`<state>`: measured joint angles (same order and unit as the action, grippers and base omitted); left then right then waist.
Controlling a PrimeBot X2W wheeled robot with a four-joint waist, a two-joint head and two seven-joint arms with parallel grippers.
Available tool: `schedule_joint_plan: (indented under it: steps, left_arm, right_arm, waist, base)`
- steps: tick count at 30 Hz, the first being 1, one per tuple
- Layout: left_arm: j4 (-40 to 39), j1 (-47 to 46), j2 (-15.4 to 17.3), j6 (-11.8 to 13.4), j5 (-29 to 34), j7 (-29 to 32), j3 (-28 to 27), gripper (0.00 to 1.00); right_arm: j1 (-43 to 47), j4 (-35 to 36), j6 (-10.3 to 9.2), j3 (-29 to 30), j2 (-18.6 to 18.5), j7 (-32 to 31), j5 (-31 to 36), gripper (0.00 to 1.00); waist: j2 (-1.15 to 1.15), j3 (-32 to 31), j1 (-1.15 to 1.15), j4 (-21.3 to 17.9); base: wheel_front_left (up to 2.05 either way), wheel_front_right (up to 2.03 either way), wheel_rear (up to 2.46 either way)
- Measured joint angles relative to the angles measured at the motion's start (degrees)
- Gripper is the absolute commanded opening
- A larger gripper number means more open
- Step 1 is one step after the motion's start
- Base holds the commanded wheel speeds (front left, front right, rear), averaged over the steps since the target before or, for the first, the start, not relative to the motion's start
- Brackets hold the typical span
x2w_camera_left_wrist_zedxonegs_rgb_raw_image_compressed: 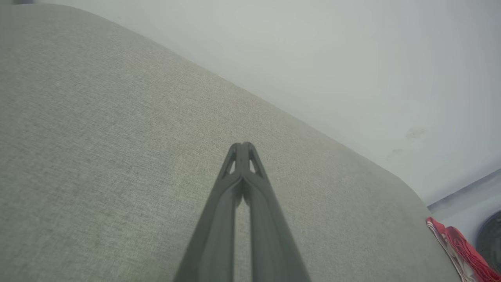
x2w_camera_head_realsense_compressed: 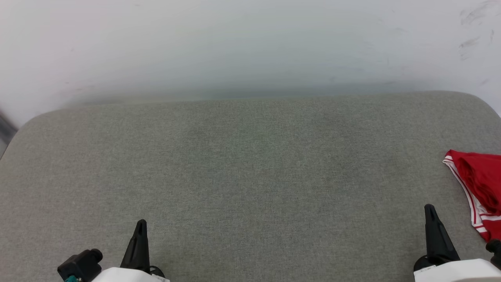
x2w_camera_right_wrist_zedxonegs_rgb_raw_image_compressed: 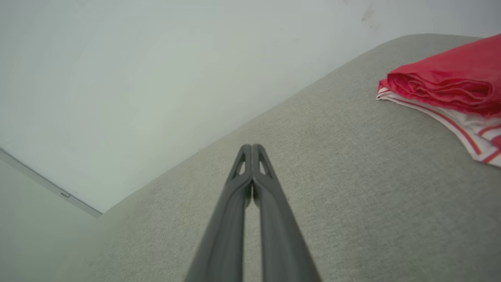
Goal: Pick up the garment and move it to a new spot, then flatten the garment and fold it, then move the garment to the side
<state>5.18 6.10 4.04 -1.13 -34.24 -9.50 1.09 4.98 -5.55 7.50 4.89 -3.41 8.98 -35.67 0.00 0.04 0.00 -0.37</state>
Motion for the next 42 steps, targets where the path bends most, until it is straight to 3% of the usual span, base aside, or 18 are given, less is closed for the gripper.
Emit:
schedule_joint_plan:
  steps: [19, 42]
  left_arm:
    - [2.3, -3.1, 0.5, -1.8, -16.5, 3.3, -0.9, 0.0]
    - [4.5, -6.2, 0.7, -3.3, -32.3, 6.9, -2.1, 0.0]
  right_arm:
    - [-2.7, -2.2, 0.0, -0.3, -0.3, -3.5, -15.8, 0.0]
    - [-5.5, -4.4, 0.0, -0.3, -0.5, -7.3, -30.9, 0.0]
  waist:
    - [0.0, 0.0, 0.0, 0.1]
    - [0.0, 0.1, 0.0, 0.2]
  base:
    - [0.0, 0.0, 0.0]
    - [0.0, 0.0, 0.0]
